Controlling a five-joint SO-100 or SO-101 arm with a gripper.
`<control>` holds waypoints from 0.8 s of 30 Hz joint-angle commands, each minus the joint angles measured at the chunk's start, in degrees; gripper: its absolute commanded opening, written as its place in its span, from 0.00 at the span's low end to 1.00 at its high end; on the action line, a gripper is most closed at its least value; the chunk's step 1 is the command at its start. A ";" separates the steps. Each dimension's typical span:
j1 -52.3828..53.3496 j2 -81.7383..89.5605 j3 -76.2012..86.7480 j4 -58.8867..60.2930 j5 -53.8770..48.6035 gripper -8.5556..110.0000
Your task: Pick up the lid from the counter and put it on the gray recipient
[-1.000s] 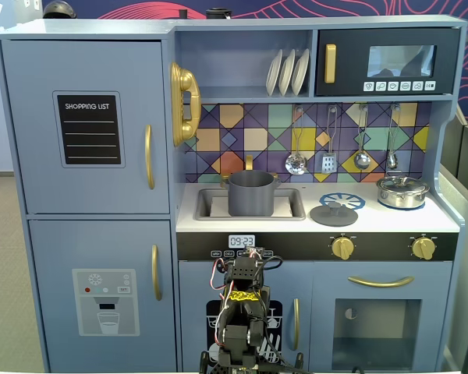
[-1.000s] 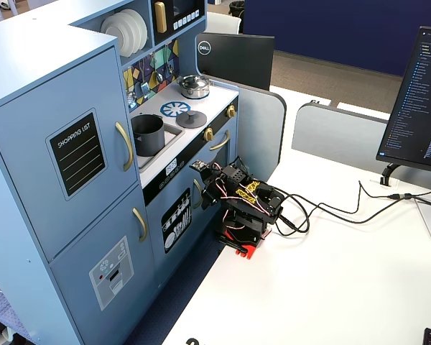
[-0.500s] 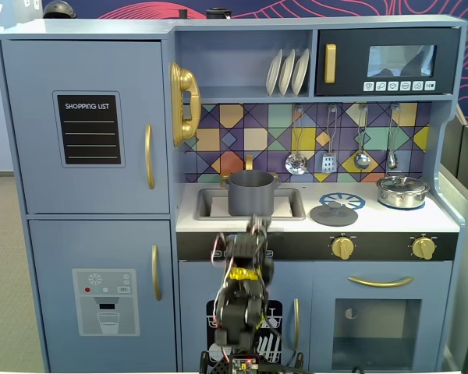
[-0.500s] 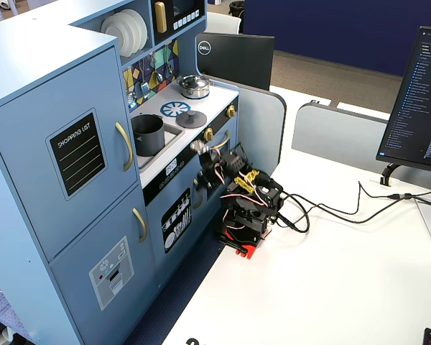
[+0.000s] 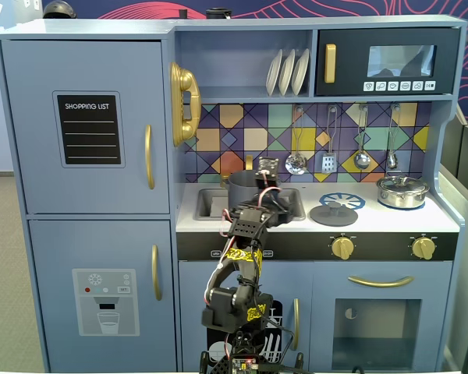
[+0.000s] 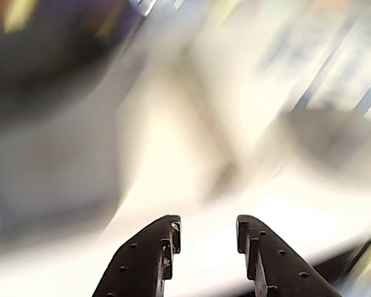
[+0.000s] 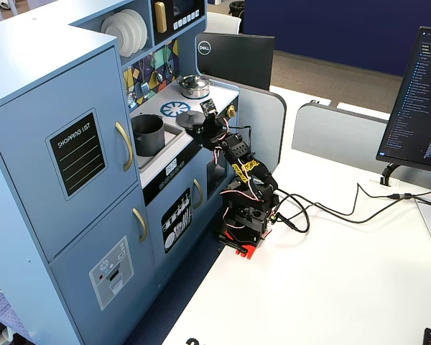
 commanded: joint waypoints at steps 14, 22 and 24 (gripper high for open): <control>13.89 -5.45 10.63 -28.83 4.04 0.29; 15.03 -14.59 8.53 -36.21 3.34 0.29; 15.03 -16.52 7.65 -36.65 2.99 0.29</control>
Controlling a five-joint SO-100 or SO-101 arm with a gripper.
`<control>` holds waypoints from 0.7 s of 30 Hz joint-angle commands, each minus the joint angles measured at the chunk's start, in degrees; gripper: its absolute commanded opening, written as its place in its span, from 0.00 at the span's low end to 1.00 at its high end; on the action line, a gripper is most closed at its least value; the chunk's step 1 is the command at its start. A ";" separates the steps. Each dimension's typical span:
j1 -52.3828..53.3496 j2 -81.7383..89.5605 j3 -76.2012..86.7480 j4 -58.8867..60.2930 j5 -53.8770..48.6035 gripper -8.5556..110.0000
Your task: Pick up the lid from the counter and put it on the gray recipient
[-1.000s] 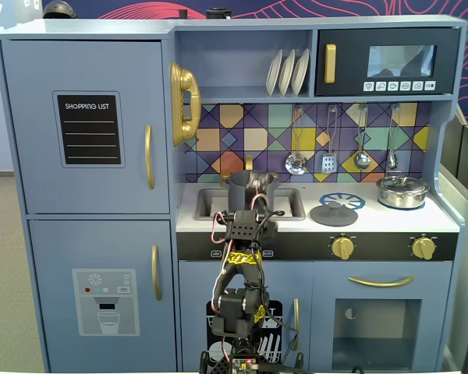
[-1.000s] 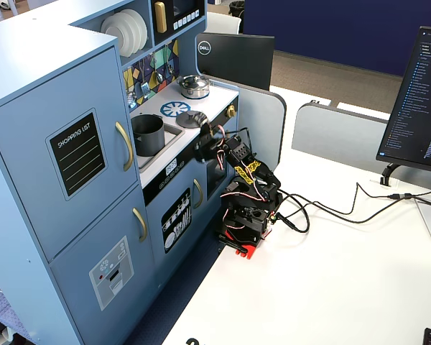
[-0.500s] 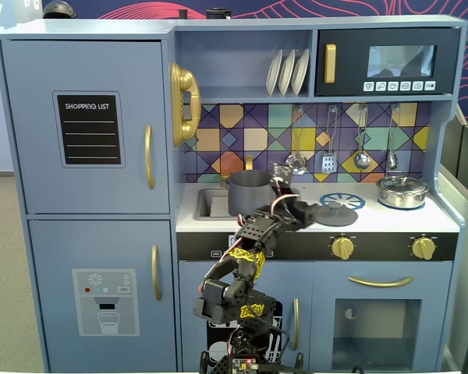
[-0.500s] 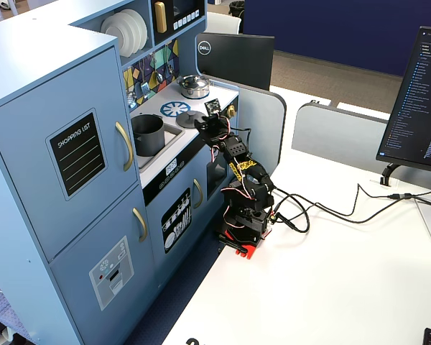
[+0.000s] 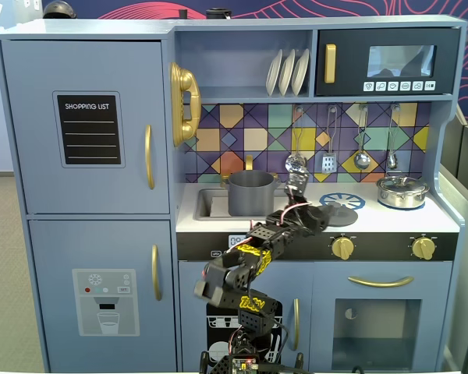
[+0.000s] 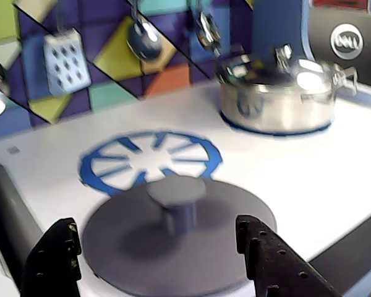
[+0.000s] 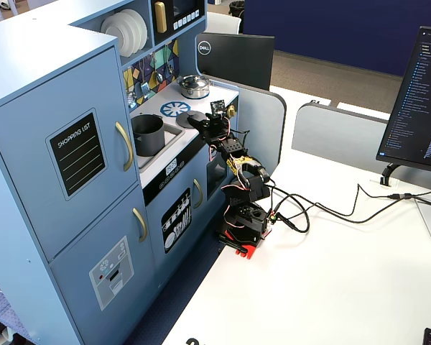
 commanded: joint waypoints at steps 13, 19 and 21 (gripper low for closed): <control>0.62 -17.84 -13.27 -7.56 0.18 0.28; -0.35 -24.61 -17.49 -9.84 -0.18 0.28; -0.62 -26.72 -18.72 -10.63 -0.09 0.28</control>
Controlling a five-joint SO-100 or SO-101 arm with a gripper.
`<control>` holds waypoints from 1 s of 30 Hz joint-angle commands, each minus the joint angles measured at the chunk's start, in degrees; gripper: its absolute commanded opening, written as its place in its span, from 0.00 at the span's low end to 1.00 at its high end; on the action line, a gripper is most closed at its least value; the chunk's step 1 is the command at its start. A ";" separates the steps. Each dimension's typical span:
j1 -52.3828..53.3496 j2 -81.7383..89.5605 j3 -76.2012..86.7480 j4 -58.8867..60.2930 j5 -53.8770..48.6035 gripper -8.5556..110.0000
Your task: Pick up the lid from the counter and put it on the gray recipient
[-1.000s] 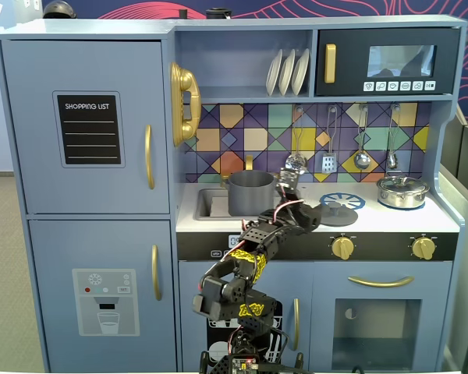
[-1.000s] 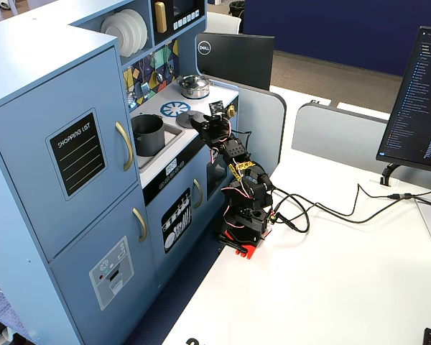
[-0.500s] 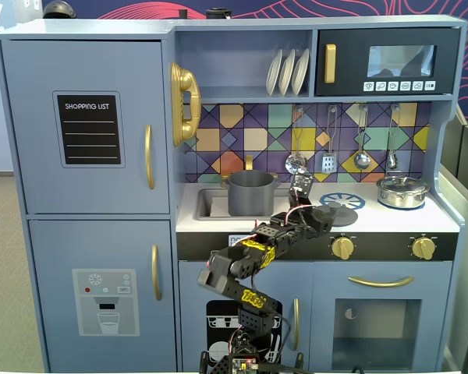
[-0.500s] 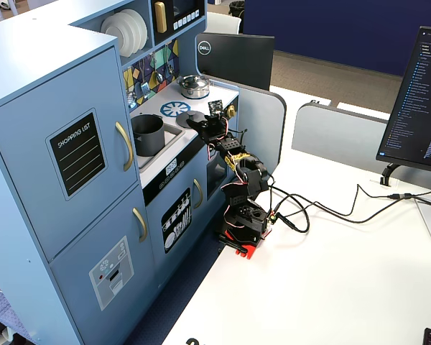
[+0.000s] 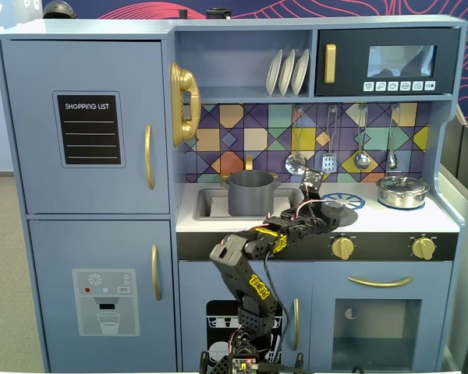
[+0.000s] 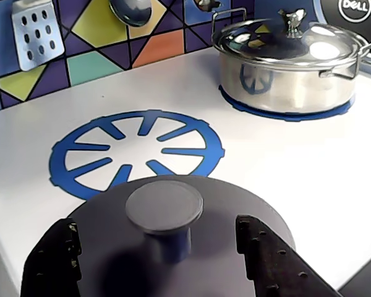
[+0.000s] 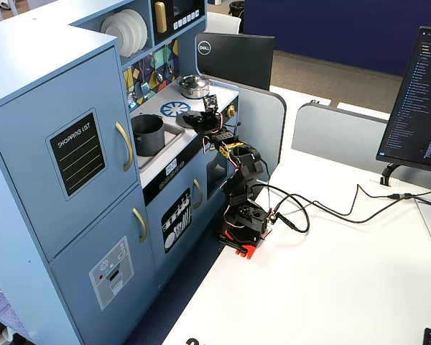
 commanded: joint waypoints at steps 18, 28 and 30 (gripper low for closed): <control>-0.70 -14.85 -13.01 -7.73 -0.53 0.22; -1.67 -15.82 -13.10 -7.73 -0.62 0.07; -1.85 -15.56 -13.10 -7.73 -0.35 0.07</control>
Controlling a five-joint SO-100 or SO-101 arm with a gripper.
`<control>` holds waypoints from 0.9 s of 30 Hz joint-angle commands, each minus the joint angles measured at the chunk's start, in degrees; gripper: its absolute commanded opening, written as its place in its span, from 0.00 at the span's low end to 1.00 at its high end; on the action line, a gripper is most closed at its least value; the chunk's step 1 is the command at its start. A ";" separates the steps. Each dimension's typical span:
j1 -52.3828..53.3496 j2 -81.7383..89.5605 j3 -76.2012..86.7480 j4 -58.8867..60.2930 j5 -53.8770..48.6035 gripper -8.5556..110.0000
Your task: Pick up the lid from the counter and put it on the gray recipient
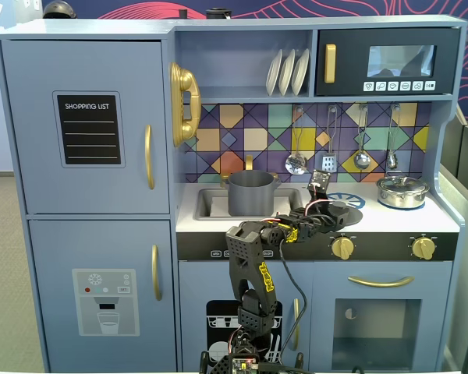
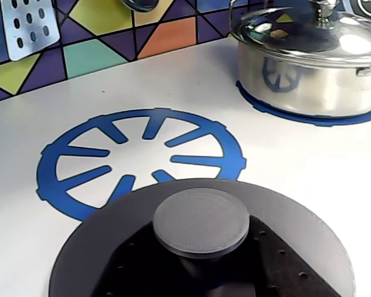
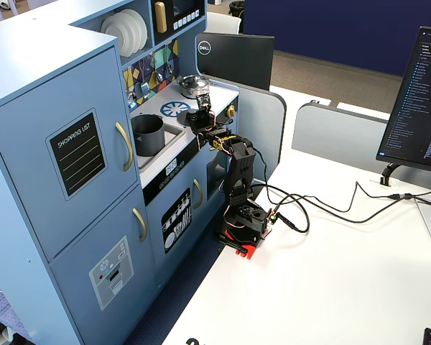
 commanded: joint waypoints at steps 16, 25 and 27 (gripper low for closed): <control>-2.64 7.29 -13.97 5.19 -0.44 0.07; -12.13 13.89 -25.58 19.25 1.76 0.07; -15.21 15.03 -26.89 21.27 1.93 0.07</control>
